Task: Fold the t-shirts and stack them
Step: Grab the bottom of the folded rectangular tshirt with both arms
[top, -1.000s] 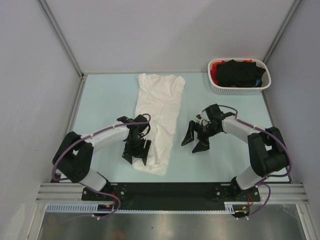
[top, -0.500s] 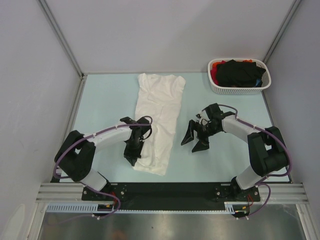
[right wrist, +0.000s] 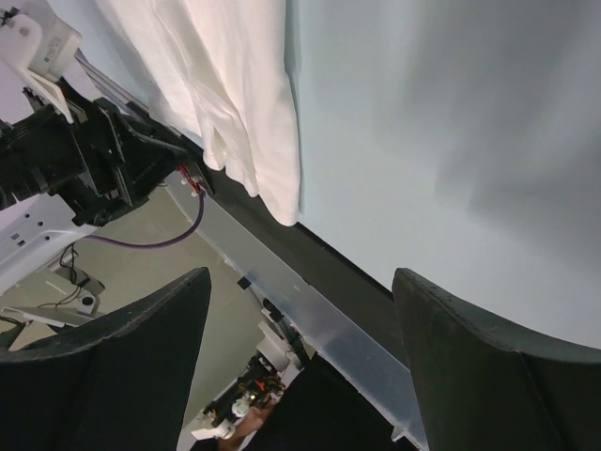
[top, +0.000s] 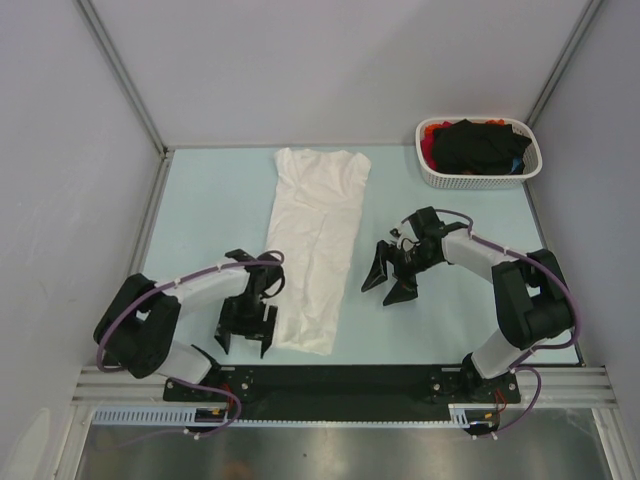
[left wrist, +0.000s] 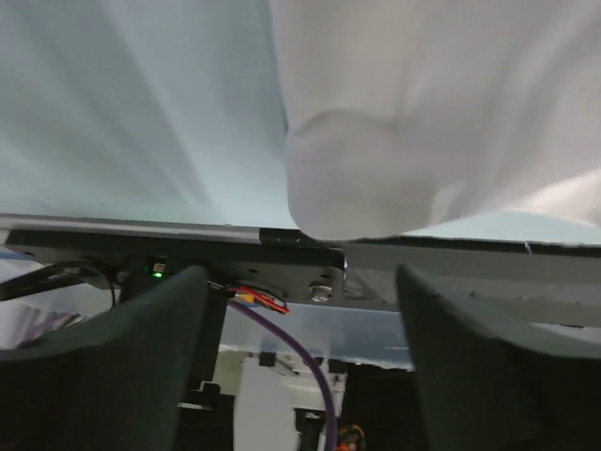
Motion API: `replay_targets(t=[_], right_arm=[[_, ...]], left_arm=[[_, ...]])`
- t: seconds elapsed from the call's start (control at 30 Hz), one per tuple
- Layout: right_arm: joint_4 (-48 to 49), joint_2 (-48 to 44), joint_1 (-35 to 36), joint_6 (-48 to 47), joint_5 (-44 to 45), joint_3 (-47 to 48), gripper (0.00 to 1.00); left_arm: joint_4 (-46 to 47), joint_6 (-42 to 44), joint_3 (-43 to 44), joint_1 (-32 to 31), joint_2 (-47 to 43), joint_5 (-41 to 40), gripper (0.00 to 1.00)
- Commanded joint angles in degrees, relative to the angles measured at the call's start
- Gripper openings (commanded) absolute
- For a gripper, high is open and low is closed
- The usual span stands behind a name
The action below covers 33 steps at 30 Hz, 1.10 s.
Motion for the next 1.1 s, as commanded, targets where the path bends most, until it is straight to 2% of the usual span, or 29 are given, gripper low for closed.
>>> replay_targets(t=[0.0, 0.2, 0.3, 0.33, 0.37, 0.4, 0.43, 0.47, 0.53, 0.7, 0.9, 1.0, 1.07], right_arm=[[-3.01, -0.69, 0.20, -2.45, -1.20, 2.24, 0.84], [-1.97, -4.02, -2.25, -3.08, -1.11, -3.63, 0.84], [10.22, -6.66, -5.15, 5.60, -4.97, -12.30, 0.83], [19.40, -7.45, -5.59, 8.85, -6.46, -14.78, 0.83], [25.06, -8.41, -5.94, 17.06, -7.17, -17.24, 0.82], [30.68, -8.60, -5.77, 21.23, -7.44, -22.58, 0.82], [42.75, -8.51, -5.34, 25.10, -7.61, -24.80, 0.82], [48.00, -7.99, -4.72, 32.19, -7.70, -26.83, 0.81], [53.05, -4.83, -1.83, 34.45, -6.92, -27.21, 0.80], [43.32, 0.09, 8.18, 28.59, -1.56, -18.17, 0.80], [35.67, 5.11, 13.12, 26.82, 0.21, -8.75, 0.80], [26.12, 6.08, 13.39, 22.70, 2.66, -3.75, 0.80], [15.40, 6.25, 13.48, 17.25, 7.48, -0.50, 0.80]], left_arm=[[-3.42, -2.26, 2.49, 0.61, -6.16, 0.66, 0.99], [-8.27, -5.24, 12.59, 1.23, -15.67, -1.36, 1.00], [-5.56, -6.57, 13.84, 4.74, -16.99, -1.01, 1.00], [-4.67, -6.65, 13.31, 5.88, -16.65, -1.10, 1.00], [-3.79, -6.57, 12.18, 7.19, -15.25, -0.14, 1.00], [-0.83, -6.22, 11.21, 9.64, -14.63, 0.30, 1.00], [0.42, -6.04, 10.24, 10.80, -13.84, 0.66, 1.00], [2.00, -5.52, 8.41, 12.11, -12.35, 2.40, 1.00], [5.87, -4.20, 6.64, 15.98, -10.41, 4.34, 1.00], [9.49, 0.37, 6.98, 23.02, -4.34, 6.10, 1.00], [9.14, 5.03, 9.18, 28.91, -1.00, 5.84, 1.00], [8.87, 6.53, 10.05, 30.84, -0.73, 5.76, 1.00], [8.78, 6.97, 10.49, 32.07, -0.56, 6.63, 1.00]])
